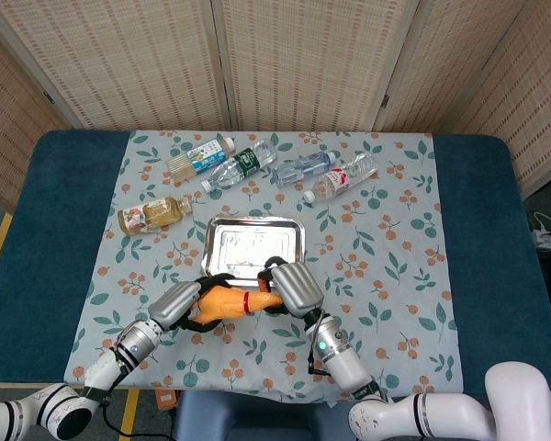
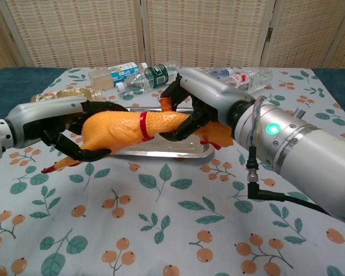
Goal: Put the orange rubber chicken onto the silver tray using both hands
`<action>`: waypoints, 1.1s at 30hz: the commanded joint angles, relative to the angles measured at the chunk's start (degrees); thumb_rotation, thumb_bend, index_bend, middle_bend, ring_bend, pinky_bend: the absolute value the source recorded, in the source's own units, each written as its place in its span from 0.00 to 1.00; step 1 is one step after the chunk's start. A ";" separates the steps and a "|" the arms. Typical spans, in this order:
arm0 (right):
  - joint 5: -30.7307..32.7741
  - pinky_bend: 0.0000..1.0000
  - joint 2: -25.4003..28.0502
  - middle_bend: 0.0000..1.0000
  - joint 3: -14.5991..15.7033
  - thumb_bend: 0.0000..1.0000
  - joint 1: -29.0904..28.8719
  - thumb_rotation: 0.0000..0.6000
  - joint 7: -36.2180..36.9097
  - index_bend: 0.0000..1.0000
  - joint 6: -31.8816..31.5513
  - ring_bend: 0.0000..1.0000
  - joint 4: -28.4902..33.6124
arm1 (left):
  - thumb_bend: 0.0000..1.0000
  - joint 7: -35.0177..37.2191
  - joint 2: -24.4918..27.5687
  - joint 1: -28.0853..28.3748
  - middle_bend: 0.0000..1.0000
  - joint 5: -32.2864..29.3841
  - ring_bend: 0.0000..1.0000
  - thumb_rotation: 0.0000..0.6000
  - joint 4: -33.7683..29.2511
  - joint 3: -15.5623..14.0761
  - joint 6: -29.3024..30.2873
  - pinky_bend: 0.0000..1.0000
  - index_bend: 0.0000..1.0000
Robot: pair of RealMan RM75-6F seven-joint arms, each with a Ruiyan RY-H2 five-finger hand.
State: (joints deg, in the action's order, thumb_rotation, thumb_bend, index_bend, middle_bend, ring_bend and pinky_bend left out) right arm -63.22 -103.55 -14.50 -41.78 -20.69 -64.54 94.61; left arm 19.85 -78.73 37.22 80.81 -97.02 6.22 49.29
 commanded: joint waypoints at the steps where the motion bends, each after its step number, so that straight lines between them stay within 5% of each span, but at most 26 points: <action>1: -0.03 1.00 0.65 0.64 0.03 0.37 0.33 1.00 0.29 0.95 -0.10 0.83 0.25 | 0.32 7.87 3.56 0.05 0.00 7.36 0.00 1.00 -0.98 -0.74 6.07 0.08 0.00; 15: 0.07 1.00 0.81 0.65 -1.56 0.37 0.50 1.00 1.51 0.97 -0.76 0.83 -2.28 | 0.31 13.61 11.62 -0.71 0.00 9.44 0.00 1.00 -3.14 -1.44 9.80 0.06 0.00; 33: 1.79 1.00 -4.03 0.65 -5.87 0.37 -3.23 1.00 6.36 0.97 2.41 0.83 -14.08 | 0.30 14.16 13.21 -2.21 0.00 3.98 0.00 1.00 11.22 0.30 11.67 0.03 0.00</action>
State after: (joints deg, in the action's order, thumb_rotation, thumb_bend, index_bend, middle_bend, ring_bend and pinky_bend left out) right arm -61.54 -107.33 -20.18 -44.80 -14.51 -62.25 80.82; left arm 34.73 -65.20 35.34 85.05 -86.51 6.26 60.30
